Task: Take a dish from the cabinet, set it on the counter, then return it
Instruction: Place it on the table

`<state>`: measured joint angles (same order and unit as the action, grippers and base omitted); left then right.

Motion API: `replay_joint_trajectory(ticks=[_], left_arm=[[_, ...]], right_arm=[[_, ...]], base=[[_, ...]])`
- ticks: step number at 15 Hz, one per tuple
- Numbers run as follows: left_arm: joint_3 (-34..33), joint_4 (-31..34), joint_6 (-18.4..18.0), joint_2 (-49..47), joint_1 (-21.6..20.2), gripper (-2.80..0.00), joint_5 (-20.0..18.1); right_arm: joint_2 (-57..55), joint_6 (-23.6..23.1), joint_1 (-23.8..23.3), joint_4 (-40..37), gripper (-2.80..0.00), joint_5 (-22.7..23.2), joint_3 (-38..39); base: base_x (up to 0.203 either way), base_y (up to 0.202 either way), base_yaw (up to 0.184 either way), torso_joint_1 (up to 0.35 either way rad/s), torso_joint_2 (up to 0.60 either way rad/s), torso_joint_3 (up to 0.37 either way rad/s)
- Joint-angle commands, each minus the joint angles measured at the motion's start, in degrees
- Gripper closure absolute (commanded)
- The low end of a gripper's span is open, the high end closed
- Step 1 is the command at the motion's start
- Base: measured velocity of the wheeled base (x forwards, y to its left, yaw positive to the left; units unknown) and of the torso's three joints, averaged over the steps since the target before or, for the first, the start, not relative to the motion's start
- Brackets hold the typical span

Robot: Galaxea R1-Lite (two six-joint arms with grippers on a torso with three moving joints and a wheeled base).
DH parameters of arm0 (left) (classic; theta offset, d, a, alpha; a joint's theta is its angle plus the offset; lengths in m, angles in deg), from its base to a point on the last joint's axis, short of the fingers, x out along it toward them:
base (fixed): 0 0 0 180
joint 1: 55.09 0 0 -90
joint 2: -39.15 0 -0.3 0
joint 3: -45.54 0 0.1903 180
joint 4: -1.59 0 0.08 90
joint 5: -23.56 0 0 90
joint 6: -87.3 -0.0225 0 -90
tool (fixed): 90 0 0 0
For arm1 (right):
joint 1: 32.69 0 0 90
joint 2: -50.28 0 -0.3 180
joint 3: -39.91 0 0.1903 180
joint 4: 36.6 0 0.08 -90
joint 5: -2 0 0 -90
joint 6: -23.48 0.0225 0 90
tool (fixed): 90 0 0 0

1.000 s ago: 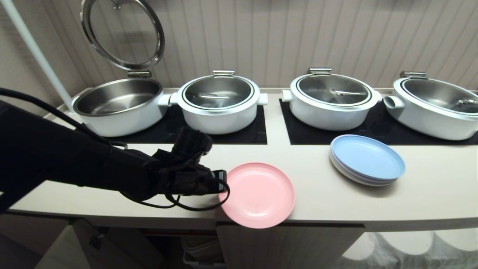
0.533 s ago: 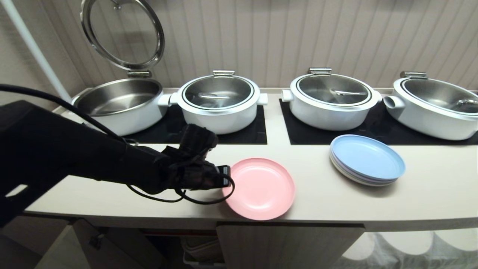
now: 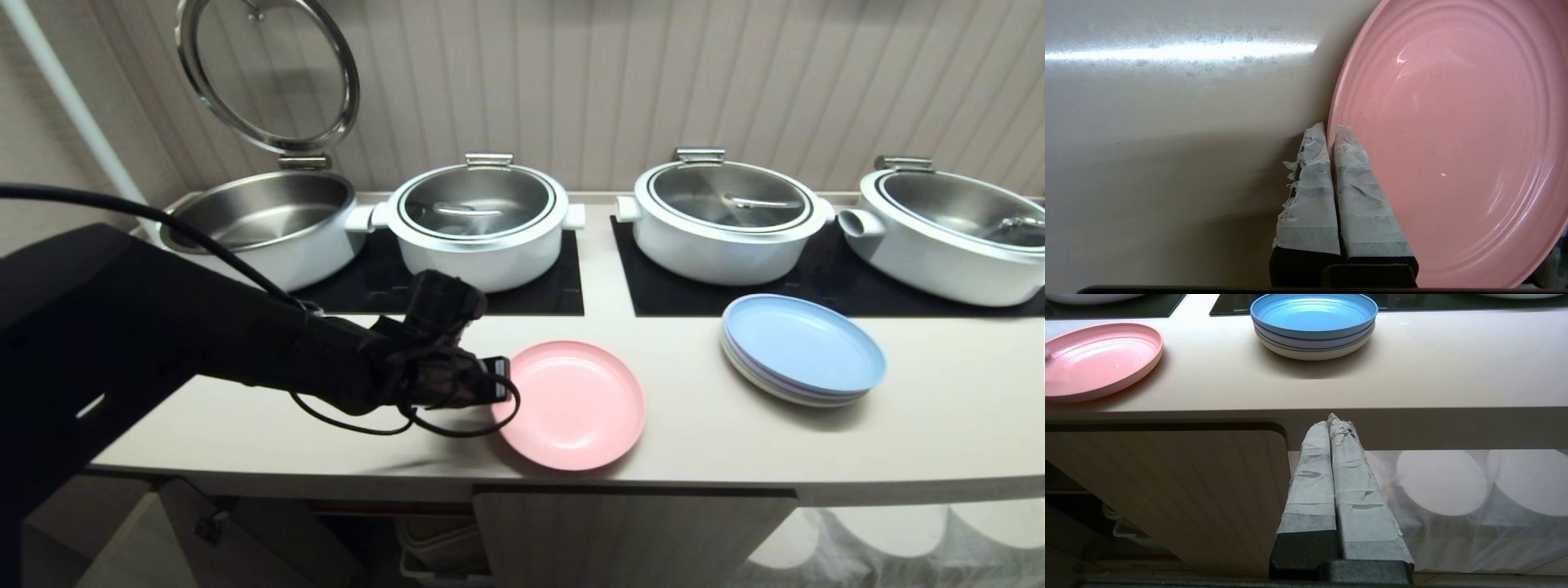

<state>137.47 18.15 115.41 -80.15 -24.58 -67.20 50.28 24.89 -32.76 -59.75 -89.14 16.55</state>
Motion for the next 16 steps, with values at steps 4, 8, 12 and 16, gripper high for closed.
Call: replay_joint_trajectory(ticks=[4,8,12,16], left_arm=[[1.0,-0.1,1.4,-0.9,-0.1,0.0,0.2],[1.6,-0.1,1.5,-1.0,-0.1,0.0,0.5],[2.0,-0.1,1.5,-1.0,-0.1,0.0,0.5],[2.7,-0.1,1.5,-1.0,-0.1,-2.8,0.5]], right_arm=[[0.0,0.0,0.1,0.0,0.0,0.0,0.0],[0.0,0.0,0.1,0.0,0.0,0.0,0.0],[0.0,0.0,0.1,0.0,0.0,0.0,0.0],[0.0,0.0,0.1,0.0,0.0,0.0,0.0]], base=[[0.0,0.0,0.0,0.0,0.0,0.0],[0.0,0.0,0.0,0.0,0.0,0.0],[0.0,0.0,0.0,0.0,0.0,0.0],[0.0,0.0,0.0,0.0,0.0,0.0]])
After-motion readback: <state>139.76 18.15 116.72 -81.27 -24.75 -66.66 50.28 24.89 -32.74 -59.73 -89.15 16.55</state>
